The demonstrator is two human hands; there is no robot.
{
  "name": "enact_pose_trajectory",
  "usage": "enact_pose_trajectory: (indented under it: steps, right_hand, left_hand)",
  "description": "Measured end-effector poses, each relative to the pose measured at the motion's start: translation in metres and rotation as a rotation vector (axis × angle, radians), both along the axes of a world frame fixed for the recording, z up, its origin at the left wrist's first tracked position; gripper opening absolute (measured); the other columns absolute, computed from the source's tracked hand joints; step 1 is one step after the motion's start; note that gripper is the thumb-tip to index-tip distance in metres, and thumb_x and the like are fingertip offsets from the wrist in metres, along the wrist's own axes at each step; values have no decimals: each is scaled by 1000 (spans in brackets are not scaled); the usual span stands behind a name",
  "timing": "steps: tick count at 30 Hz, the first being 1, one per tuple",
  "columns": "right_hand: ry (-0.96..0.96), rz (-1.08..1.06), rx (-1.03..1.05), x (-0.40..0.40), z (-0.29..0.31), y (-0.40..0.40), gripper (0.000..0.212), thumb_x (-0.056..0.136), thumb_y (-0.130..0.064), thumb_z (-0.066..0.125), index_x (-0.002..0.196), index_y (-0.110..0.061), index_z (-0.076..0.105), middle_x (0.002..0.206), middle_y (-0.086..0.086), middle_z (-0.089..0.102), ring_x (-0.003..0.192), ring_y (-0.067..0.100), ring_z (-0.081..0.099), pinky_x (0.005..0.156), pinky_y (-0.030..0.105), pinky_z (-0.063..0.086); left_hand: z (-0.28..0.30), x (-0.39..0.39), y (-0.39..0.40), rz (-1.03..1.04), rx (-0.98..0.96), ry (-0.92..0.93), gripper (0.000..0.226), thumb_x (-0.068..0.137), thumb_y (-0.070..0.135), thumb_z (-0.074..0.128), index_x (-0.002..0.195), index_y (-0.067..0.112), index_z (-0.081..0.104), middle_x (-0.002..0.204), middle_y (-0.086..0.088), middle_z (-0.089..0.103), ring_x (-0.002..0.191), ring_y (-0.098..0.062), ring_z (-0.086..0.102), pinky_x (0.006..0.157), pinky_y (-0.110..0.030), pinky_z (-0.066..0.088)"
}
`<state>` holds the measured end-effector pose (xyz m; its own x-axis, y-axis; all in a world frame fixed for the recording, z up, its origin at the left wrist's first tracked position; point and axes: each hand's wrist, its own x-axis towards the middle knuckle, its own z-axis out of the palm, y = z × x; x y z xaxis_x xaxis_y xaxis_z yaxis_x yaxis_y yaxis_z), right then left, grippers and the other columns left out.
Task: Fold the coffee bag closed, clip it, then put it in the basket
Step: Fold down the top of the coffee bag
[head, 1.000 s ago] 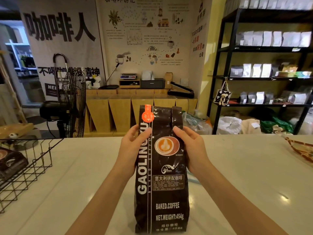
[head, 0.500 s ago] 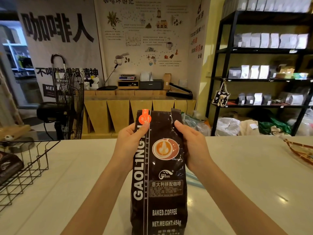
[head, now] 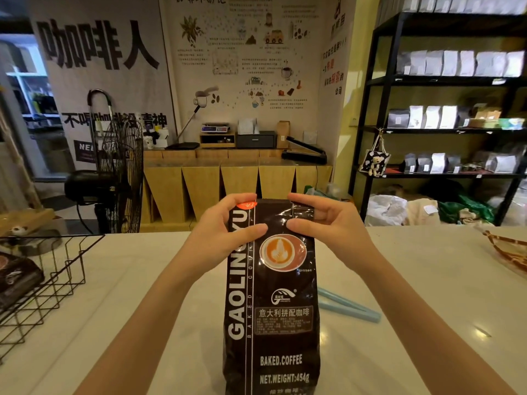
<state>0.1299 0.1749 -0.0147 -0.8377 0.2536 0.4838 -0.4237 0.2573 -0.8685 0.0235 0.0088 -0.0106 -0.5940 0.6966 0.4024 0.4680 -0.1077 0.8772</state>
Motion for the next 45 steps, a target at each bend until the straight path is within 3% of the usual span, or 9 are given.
enact_pose_trajectory:
  steps: [7, 13, 21, 25, 29, 32, 37, 41, 45]
  right_hand:
    - [-73, -11, 118, 2, 3, 5, 46, 62, -29, 71, 106, -26, 64, 88, -3, 75, 85, 16, 72, 71, 25, 59]
    - [-129, -14, 103, 1, 6, 6, 22, 72, -18, 68, 94, -20, 66, 74, -6, 75, 77, 15, 73, 59, 17, 55]
    - [-225, -65, 96, -3, 3, 4, 14, 78, -24, 66, 91, -28, 66, 87, -2, 72, 75, 5, 70, 58, 11, 52]
    - [-256, -102, 137, 0, 5, 6, 14, 77, -26, 67, 91, -30, 67, 86, -5, 69, 71, -5, 67, 54, 5, 48]
    - [-269, -178, 220, -2, 0, 8, 20, 75, -31, 69, 95, -30, 68, 107, 4, 58, 87, 6, 61, 56, 5, 48]
    - [-279, -168, 192, -4, -2, 7, 17, 74, -27, 70, 91, -30, 69, 117, 2, 55, 102, 12, 58, 67, 16, 53]
    - [-257, -113, 54, 0, -2, 3, 10, 77, -17, 68, 83, -24, 69, 80, 0, 71, 68, 5, 70, 57, 11, 53]
    - [-252, -98, -18, -3, -8, 3, 13, 78, -17, 67, 90, -21, 69, 82, 5, 73, 71, 11, 72, 61, 17, 56]
    - [-275, -84, -38, -5, -11, 2, 12, 80, -21, 64, 90, -17, 69, 81, 6, 73, 72, 12, 71, 63, 16, 56]
  left_hand:
    - [1, 1, 0, 0, -31, -26, 32, 75, 15, 65, 106, 17, 57, 85, 0, 70, 72, -12, 71, 56, -21, 56]
    - [1, -2, -1, 15, -69, -34, 15, 74, 20, 66, 88, 19, 61, 75, 0, 70, 68, -16, 71, 56, -23, 57]
    - [1, -5, -1, 57, -145, -89, 29, 74, 27, 67, 102, 20, 62, 87, -4, 71, 73, -16, 71, 59, -24, 58]
    - [-1, -1, 1, 80, -167, -77, 28, 74, 26, 67, 101, 19, 62, 85, 4, 68, 69, -14, 71, 56, -22, 57]
    - [-5, -2, 1, 91, -168, -120, 22, 72, 25, 70, 92, 17, 65, 78, -1, 71, 68, -17, 71, 61, -27, 58]
    - [-8, -2, 3, 103, -139, -158, 16, 70, 24, 71, 84, 19, 65, 74, -3, 71, 65, -17, 71, 63, -30, 58]
    - [-14, -1, 6, 127, -68, -160, 21, 71, 21, 71, 91, 22, 65, 82, -8, 71, 68, -21, 71, 58, -30, 58]
    - [-18, -1, 7, 158, -31, -168, 18, 68, 23, 72, 85, 25, 65, 83, -9, 71, 72, -24, 71, 65, -36, 58]
    - [-19, 1, 7, 170, 3, -209, 15, 67, 21, 73, 79, 24, 66, 73, -6, 72, 65, -21, 71, 60, -32, 57]
